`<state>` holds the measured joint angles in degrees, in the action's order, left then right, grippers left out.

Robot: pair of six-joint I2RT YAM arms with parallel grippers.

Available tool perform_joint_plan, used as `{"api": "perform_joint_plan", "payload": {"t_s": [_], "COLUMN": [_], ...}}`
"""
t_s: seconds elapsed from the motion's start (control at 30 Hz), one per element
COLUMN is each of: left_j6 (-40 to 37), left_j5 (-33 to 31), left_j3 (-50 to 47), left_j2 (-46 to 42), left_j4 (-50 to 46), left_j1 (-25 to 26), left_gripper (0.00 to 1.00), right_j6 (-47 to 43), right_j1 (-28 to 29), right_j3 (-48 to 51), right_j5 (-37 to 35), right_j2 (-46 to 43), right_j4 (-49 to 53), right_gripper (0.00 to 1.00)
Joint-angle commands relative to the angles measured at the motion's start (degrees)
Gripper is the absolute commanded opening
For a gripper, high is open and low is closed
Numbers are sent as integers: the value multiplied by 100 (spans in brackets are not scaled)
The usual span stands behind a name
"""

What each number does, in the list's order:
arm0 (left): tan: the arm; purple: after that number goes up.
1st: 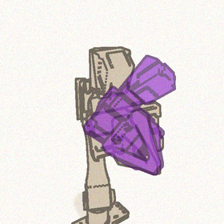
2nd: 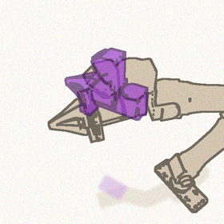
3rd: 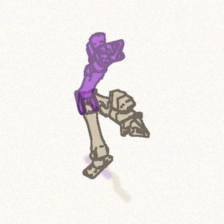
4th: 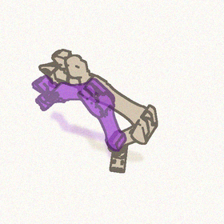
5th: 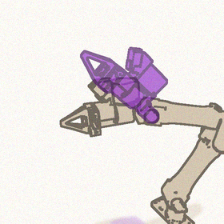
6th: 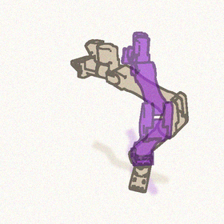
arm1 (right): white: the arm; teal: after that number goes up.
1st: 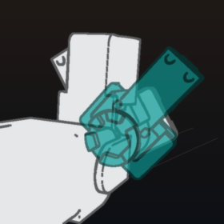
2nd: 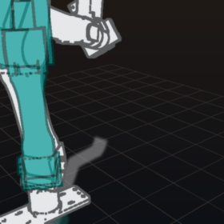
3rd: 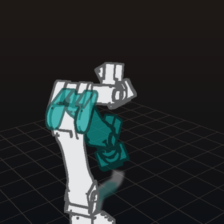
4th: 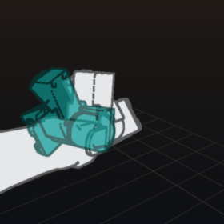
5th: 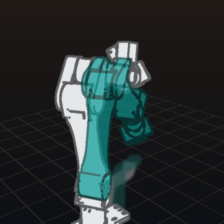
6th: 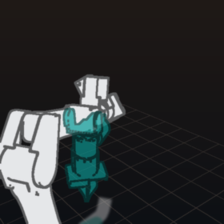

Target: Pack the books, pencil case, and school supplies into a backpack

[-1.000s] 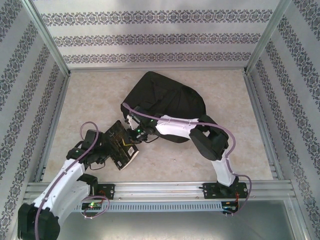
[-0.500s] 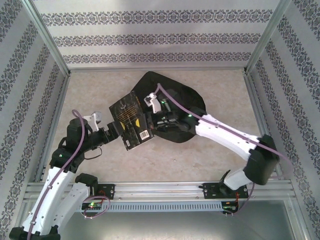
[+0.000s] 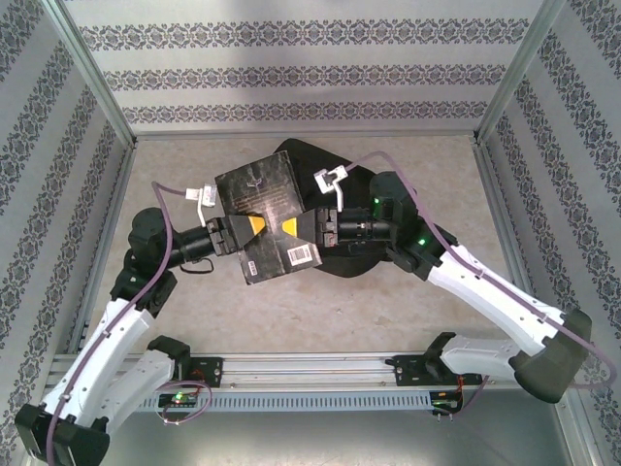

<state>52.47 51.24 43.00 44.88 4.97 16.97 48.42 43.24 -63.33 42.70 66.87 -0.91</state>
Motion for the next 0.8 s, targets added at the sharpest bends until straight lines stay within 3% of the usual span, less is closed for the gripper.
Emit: {"api": "perform_joint_plan", "payload": {"t_s": [0.0,0.17,0.33,0.53,0.63,0.77], "left_j6": [67,-122,-164,-228,-275,-354], "left_j5": [484,545,471,297,85,-74], "left_j3": [395,686,690,591,525,569], "left_j2": [107,87,-18,-37,-3,55], "left_j4": [849,959,1152,1117,1027,909], "left_j1": [299,704,886,926,936,956], "left_gripper": [95,81,44,23,22,30], "right_j6": [253,-138,-349,-316,-301,-350], "right_j1": [-21,-48,-296,-580,-590,-571], "right_j3": [-24,-171,-137,76,145,197], "right_j5": [329,88,-180,-387,-596,-789], "right_j2": [-374,-617,-760,-864,-903,-941], "right_j4": [-859,-195,300,423,431,481], "right_gripper": [0,0,0,0,0,0]}}
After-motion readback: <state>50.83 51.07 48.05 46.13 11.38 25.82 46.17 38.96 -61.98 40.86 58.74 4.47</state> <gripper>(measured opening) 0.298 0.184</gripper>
